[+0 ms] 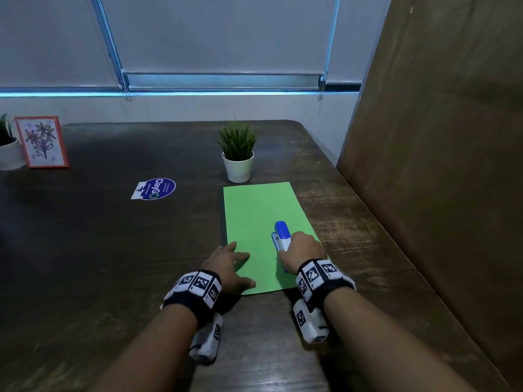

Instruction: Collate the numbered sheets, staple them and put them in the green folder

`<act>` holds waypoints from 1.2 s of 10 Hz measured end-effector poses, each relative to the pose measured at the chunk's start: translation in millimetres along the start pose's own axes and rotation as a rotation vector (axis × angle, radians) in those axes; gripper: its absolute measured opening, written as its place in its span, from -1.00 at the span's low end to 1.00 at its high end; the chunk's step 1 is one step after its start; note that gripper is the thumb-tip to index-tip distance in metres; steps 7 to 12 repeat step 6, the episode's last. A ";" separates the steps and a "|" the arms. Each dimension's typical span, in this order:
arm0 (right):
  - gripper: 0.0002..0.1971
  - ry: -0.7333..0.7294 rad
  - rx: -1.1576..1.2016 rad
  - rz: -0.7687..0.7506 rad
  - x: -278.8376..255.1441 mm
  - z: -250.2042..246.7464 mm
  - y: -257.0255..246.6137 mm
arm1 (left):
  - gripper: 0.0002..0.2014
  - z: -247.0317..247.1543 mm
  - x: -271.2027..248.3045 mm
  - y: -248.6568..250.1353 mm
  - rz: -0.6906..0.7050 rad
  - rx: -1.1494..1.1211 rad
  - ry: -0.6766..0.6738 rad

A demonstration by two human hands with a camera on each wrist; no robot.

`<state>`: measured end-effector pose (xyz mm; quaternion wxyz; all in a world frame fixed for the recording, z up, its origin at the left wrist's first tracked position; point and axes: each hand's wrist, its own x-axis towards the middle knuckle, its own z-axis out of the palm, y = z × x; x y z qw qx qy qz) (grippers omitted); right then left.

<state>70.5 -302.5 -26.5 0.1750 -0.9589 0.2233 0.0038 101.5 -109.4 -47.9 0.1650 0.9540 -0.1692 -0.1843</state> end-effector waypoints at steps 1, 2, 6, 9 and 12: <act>-0.74 0.001 -0.030 0.004 1.7 6.8 -4.5 | -0.20 -10.6 11.4 -8.7 -0.011 -0.078 -0.021; -0.71 -0.012 0.008 -0.002 0.8 4.4 -7.0 | -0.18 -17.3 14.8 -4.4 -0.013 -0.025 -0.080; -0.33 -0.117 0.057 -0.013 30.3 -25.3 -10.1 | -0.34 -39.3 45.3 14.1 -0.082 0.071 0.093; -0.33 -0.117 0.057 -0.013 30.3 -25.3 -10.1 | -0.34 -39.3 45.3 14.1 -0.082 0.071 0.093; -0.33 -0.117 0.057 -0.013 30.3 -25.3 -10.1 | -0.34 -39.3 45.3 14.1 -0.082 0.071 0.093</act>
